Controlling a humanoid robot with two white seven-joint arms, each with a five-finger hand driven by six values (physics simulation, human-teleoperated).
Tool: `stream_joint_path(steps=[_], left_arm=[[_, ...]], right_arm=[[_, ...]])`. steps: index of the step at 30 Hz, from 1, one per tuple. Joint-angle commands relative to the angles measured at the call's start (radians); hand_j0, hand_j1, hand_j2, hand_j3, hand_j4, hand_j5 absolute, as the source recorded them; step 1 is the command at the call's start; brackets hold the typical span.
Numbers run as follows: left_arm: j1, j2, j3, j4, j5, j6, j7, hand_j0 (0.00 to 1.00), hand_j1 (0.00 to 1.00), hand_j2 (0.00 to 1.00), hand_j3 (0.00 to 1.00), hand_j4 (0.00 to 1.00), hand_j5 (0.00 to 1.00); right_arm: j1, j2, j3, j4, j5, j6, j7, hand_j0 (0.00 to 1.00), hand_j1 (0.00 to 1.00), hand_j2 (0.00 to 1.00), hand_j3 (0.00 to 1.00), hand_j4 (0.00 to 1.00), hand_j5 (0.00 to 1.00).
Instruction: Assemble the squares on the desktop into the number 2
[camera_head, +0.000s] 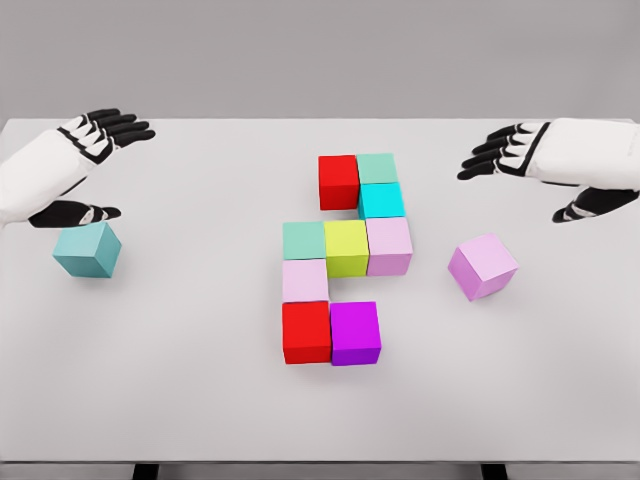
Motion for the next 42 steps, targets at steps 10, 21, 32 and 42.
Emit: stream_joint_path(steps=[10,21,32,42], left_arm=[[0.032,0.211,-0.014,-0.014,0.314,0.0,-0.024,1.0,1.0,1.0,1.0,1.0,1.0],[0.071,0.408,-0.016,-0.103,0.939,0.114,-0.646,1.0,1.0,1.0,1.0,1.0,1.0],[0.045,0.276,-0.002,-0.074,0.88,0.531,-0.646,1.0,1.0,1.0,1.0,1.0,1.0],[-0.015,0.113,-0.01,-0.011,0.59,0.519,-0.646,1.0,1.0,1.0,1.0,1.0,1.0]], right_arm=[[0.037,-0.199,-0.018,0.0,-0.009,-0.048,0.0,1.0,1.0,1.0,1.0,1.0,1.0],[-0.06,-0.044,0.104,0.0,-0.005,-0.048,0.0,1.0,1.0,1.0,1.0,1.0,1.0],[-0.074,0.025,0.19,0.003,0.112,-0.048,0.0,1.0,1.0,1.0,1.0,1.0,1.0],[-0.069,0.042,0.193,0.029,0.095,-0.048,0.0,1.0,1.0,1.0,1.0,1.0,1.0]])
